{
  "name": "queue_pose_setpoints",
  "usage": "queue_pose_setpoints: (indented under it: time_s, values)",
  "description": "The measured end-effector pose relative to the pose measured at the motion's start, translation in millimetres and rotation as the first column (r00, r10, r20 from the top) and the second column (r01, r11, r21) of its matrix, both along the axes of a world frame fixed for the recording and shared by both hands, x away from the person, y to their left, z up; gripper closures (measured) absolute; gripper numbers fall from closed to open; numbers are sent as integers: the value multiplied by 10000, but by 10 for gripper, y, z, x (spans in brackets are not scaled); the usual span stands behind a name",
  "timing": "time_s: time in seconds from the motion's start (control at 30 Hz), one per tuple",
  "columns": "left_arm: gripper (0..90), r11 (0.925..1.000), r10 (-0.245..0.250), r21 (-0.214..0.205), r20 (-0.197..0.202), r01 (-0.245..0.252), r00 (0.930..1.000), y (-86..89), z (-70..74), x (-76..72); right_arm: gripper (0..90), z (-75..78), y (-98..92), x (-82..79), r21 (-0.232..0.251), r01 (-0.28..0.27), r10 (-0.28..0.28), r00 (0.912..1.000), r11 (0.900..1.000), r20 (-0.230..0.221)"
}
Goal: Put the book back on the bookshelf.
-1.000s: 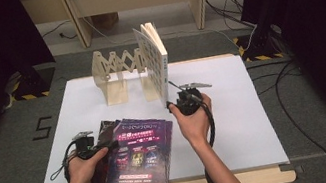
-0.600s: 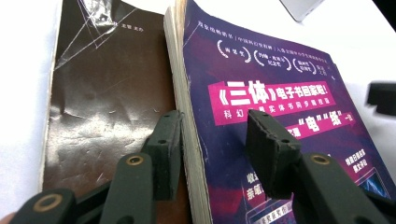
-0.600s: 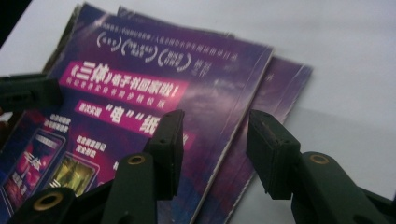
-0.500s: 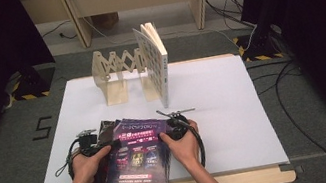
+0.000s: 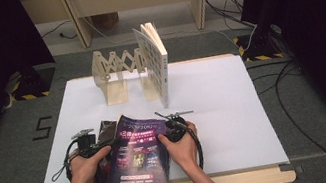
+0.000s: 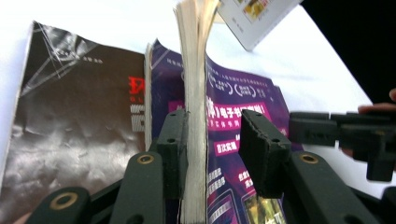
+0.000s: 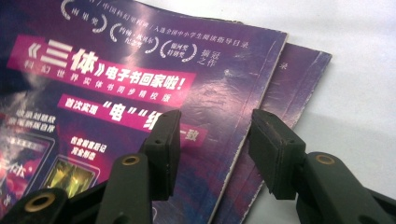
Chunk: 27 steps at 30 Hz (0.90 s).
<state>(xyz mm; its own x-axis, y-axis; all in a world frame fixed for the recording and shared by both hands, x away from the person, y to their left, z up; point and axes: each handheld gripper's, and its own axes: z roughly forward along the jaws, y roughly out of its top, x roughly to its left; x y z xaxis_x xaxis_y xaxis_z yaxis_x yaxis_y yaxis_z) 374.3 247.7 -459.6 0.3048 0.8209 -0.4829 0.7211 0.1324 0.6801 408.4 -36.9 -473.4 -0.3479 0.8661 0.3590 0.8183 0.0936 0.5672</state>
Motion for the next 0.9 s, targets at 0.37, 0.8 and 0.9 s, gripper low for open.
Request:
queue_pose_setpoints:
  time_s: [0.37, 0.8, 0.9]
  values:
    - [579, 9995, -172, -285, -903, 147, 9958, 51, -156, -138, 534, -4, 11, -23, -76, 137, -136, 9998, 9999, 144]
    - [736, 9961, -65, -887, -783, -4, 9969, -75, -248, -59, 531, -12, 14, -36, 27, 309, -310, 9993, 9995, 186]
    - [803, 9920, -391, -1224, -566, 319, 9976, -41, -232, -51, 517, -9, 11, -25, 116, 254, -255, 9996, 9996, 121]
